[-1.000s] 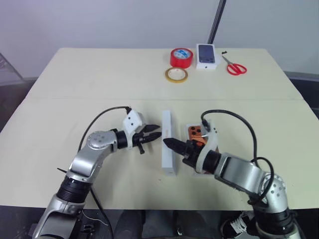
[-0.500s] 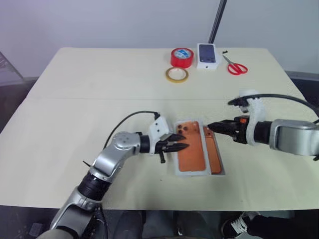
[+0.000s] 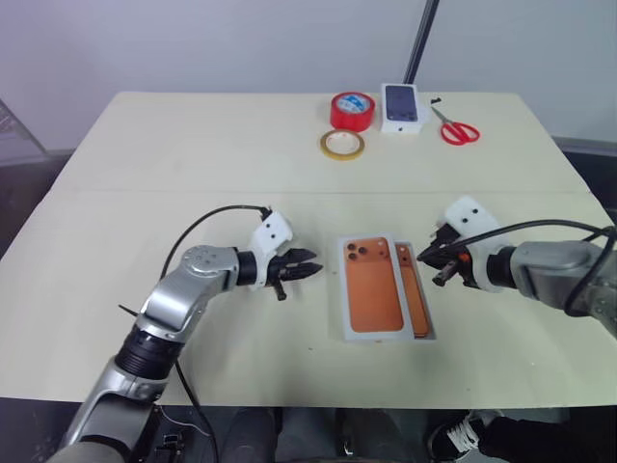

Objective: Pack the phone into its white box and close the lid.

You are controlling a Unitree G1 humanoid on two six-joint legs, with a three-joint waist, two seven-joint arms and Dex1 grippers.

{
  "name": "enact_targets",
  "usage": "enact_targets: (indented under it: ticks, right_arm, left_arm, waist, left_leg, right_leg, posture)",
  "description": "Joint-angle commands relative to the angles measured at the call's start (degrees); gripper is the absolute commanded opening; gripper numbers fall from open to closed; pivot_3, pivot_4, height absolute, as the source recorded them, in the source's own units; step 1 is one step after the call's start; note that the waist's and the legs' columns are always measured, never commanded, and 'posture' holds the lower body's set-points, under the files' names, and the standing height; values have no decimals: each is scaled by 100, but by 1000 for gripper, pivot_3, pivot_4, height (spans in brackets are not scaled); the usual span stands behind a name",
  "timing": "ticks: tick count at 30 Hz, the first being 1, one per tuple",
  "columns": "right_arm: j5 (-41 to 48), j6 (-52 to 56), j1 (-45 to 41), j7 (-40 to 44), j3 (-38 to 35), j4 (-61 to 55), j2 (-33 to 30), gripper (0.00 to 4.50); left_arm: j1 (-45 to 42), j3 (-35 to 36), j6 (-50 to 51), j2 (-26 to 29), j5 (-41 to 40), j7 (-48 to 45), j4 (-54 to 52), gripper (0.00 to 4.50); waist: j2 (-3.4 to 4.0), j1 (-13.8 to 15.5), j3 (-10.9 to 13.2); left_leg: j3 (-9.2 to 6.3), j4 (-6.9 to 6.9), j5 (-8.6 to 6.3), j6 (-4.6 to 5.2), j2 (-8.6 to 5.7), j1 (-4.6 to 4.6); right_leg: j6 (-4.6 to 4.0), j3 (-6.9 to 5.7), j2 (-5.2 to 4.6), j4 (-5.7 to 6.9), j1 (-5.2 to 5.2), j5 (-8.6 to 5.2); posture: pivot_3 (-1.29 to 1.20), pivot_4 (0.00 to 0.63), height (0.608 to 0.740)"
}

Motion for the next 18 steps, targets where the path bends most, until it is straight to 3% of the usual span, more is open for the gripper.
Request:
enact_targets:
  ticks: [1,9,18]
  right_arm:
    - [-431,-85,-13,309,15,-207,111,90]
    - [-928,103,77,772,-28,-376,315,90]
    - [-1299,345,423,979,-149,-759,430,90]
  left_arm:
    - [-34,-260,129,47,-2,-177,-242,1358]
    - [-251,-1100,-230,-203,537,-340,164,1358]
    - [-349,-925,-273,-900,357,-192,182,1358]
  waist:
    - [-1,16,0]
    - [-1,-2,0]
    - [-1,0,0]
  left_leg:
    - [-1,0,0,0,-1,0]
    - [-2,1,0,0,-2,0]
    - [-1,4,0,0,-3,-1]
  right_leg:
    - [0,0,-1,-1,1,0]
    - [0,0,-2,0,1,0]
    - [0,0,-1,1,3,0]
  posture:
    - [0,150,725]
    - [0,150,725]
    - [0,150,725]
